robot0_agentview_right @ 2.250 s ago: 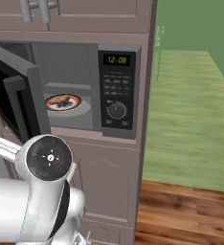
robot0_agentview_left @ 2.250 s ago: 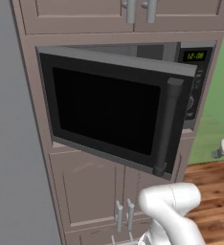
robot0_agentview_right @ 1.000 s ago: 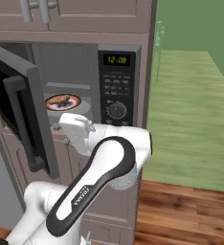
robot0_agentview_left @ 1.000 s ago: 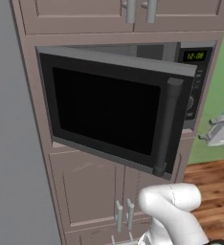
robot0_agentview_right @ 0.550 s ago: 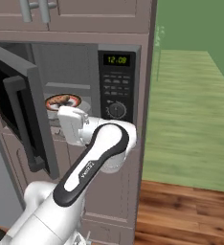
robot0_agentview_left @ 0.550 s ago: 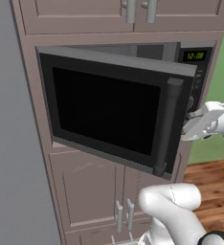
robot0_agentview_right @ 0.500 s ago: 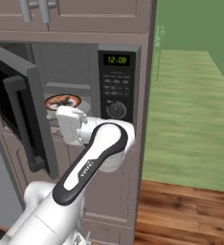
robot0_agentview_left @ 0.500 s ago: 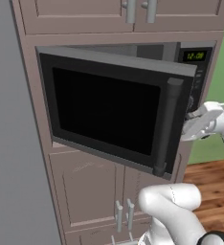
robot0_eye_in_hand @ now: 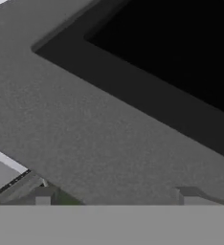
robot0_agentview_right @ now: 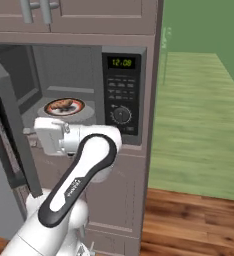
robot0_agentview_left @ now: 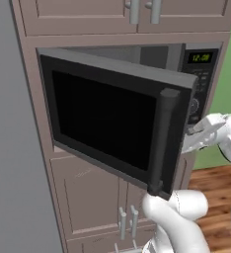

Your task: Retrieve the reheated potato from the microwave, then place the potato, cheese, and condiment on the cutting board.

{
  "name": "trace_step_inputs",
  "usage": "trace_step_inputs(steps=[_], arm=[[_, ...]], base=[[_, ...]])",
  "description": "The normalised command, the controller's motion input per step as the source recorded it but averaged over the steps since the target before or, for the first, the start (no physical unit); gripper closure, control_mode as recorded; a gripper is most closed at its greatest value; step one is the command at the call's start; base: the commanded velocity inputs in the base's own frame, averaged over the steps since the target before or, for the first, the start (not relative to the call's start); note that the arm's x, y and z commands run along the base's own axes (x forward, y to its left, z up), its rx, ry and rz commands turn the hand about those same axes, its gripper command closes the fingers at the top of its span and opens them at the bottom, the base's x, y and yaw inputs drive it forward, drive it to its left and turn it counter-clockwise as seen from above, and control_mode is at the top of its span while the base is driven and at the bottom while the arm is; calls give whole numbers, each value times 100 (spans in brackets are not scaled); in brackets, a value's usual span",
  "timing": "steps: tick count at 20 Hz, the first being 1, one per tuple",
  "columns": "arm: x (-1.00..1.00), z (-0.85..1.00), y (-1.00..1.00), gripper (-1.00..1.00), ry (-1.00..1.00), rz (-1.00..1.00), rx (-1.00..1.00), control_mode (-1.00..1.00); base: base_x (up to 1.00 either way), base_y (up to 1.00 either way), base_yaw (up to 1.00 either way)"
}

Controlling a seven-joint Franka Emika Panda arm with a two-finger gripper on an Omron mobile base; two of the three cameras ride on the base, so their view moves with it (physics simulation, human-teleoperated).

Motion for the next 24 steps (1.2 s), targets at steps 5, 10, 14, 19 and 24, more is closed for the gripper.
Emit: trace_step_inputs(steps=[5,10,14,19,24], arm=[[-58,22,100,-100,0,6,0,-100],[-51,17,100,-100,0,4,0,-100],[-33,17,100,-100,0,3,0,-100],[-23,13,100,-100,0,0,0,-100],[-7,3,63,-100,-5,-1,0,-100]], base=[[0,0,0],[0,0,0],[0,0,0],[0,0,0],[0,0,0]])
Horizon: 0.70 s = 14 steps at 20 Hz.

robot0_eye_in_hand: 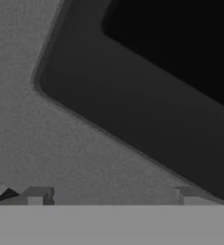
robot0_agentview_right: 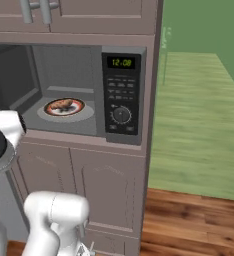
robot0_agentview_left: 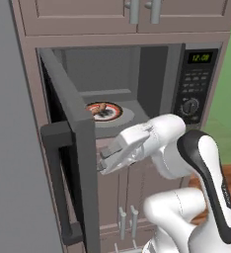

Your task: Retrieve the reheated potato from the microwave, then place the potato, cheese, and condiment on the cutting board.

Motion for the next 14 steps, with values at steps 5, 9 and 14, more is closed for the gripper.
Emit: trace_step_inputs(steps=[5,9,14], arm=[[30,2,-47,-100,-8,-22,-6,-100],[45,3,-98,-100,-2,-32,-11,-100],[46,5,-95,-100,0,-38,-14,-100]], base=[[0,0,0],[0,0,0],[0,0,0]])
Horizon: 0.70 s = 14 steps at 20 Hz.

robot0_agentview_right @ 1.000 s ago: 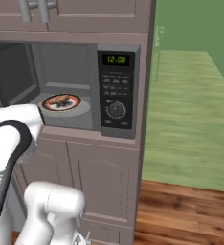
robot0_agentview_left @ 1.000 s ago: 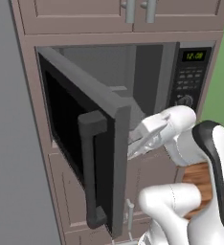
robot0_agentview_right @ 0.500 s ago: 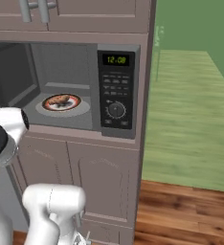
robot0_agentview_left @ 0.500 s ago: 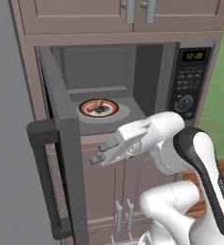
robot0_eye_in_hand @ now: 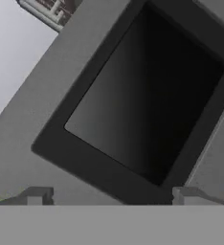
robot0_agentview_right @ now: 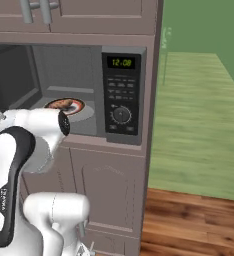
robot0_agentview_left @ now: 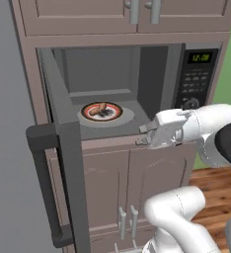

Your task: Retrieve the reheated potato from the microwave, then place the potato, cheese, and condiment on the cutting board.

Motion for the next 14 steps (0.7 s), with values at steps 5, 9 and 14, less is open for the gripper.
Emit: trace_step_inputs(steps=[5,9,14], arm=[[66,0,-57,-100,0,-44,-21,-100],[95,0,-16,-100,0,-41,-25,-100],[99,0,0,-100,0,-35,-27,-100]], base=[[0,0,0],[0,0,0],[0,0,0]])
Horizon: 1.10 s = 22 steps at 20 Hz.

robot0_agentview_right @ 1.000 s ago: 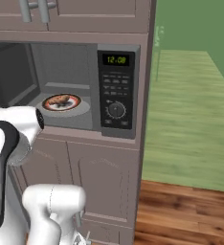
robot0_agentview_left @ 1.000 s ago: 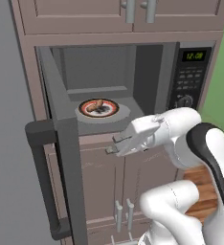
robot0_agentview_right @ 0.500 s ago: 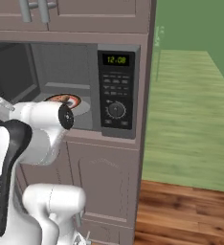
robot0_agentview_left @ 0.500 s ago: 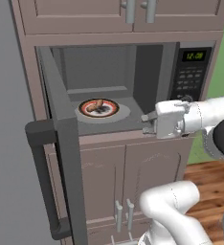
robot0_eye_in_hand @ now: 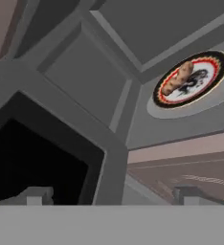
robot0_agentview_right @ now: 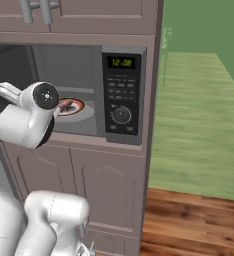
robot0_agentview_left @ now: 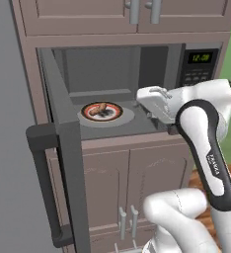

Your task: Retrieve the reheated potato from the microwave, then place the potato, cheese, and condiment on the cutting board.

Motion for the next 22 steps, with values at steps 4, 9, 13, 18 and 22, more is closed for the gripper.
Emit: trace_step_inputs(steps=[4,9,13,18,22], arm=[[78,-7,0,-100,0,-30,-25,-100],[59,-32,16,-100,0,-24,-20,-100],[75,-22,21,-100,6,-18,-10,-100],[79,-6,18,-100,15,-12,-3,-100],[57,-16,17,-100,19,-8,0,-100]], base=[[0,0,0],[0,0,0],[0,0,0],[0,0,0],[0,0,0]])
